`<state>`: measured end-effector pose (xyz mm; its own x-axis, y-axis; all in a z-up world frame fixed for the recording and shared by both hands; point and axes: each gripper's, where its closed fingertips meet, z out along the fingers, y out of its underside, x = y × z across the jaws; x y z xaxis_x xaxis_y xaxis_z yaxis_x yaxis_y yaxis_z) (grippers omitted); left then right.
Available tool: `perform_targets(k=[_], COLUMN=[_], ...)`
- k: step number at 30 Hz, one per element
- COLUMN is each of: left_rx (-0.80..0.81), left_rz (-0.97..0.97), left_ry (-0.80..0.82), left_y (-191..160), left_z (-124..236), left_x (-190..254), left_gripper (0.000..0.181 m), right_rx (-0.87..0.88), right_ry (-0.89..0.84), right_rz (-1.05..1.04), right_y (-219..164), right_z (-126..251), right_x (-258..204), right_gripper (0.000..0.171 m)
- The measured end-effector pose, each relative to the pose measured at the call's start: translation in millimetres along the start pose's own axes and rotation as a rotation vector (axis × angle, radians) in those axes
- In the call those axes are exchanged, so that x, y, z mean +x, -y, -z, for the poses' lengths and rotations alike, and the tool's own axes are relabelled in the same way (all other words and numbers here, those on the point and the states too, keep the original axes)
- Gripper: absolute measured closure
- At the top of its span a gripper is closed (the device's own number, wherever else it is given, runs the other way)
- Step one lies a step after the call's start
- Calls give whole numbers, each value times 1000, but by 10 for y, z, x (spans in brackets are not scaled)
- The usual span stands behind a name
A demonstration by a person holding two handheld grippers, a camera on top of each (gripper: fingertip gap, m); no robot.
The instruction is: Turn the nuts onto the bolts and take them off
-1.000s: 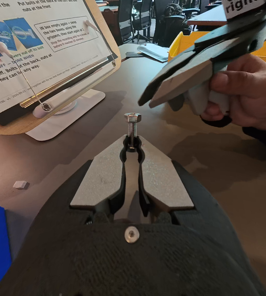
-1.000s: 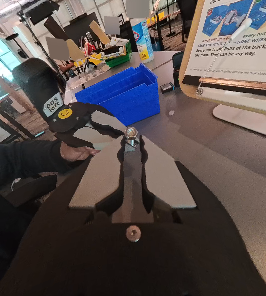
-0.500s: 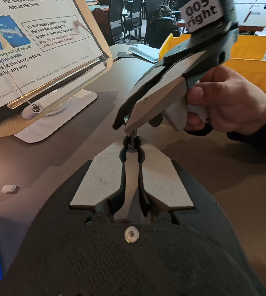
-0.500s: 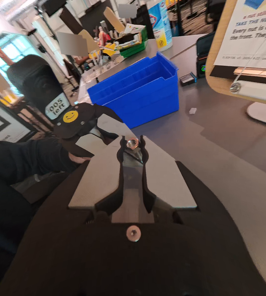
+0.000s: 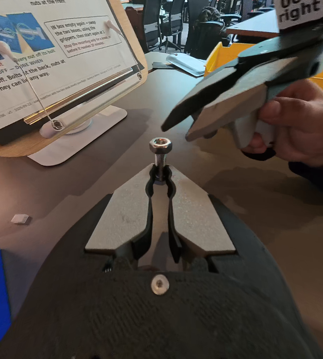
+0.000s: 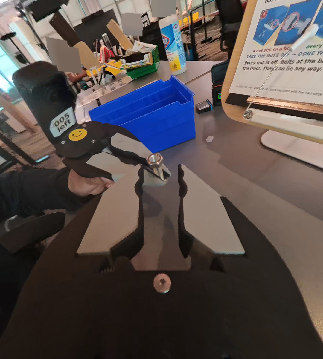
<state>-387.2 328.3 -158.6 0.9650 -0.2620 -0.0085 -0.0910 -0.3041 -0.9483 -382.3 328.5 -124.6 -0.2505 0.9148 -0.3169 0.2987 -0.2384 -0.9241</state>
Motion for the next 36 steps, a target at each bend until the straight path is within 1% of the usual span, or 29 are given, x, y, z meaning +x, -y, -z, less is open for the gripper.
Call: perform_targets(k=[2,4,8,9,13,14,17,20,23,27,29,31,35,36], left_rx=[-4,-13,-19,-19,-2,1,6,7,-6,-15,-23,-24,-27,-28], left_rz=[2,-9,-57,-64,-32,-32,-15,5,15,1,-8,-12,-23,-21], left_ry=[-4,-13,-29,-12,-28,-16,2,20,27,16,13,6,-11,-18], left_y=[-5,-16,-12,-10,28,34,42,43,22,14,4,5,3,1], left_z=[-5,-19,-33,-30,7,13,35,55,51,33,22,18,9,8], left_x=[8,47,159,136,109,86,19,-52,-74,-12,17,40,92,110], left_gripper=[174,174,174,174,174,174,174,174,174,174,174,174,174,174], right_rx=[-18,-43,-86,-87,-93,-96,-88,-56,-22,-40,-48,-42,-53,-55], right_ry=[-39,-39,-10,3,48,43,-3,-56,-100,-153,-130,-124,-88,-84], right_rz=[25,39,43,45,42,34,29,57,108,146,138,127,115,105], right_y=[-53,-98,-167,-161,-86,-71,-67,-92,-74,-84,-90,-67,-20,-3], right_z=[-22,-88,-240,-260,-300,-304,-265,-170,-92,-140,-206,-257,-373,-386], right_x=[-22,-71,-129,-145,-164,-142,-63,-43,-89,-103,-138,-146,-160,-147], right_gripper=[137,137,149,150,151,150,134,132,142,141,145,142,142,155])
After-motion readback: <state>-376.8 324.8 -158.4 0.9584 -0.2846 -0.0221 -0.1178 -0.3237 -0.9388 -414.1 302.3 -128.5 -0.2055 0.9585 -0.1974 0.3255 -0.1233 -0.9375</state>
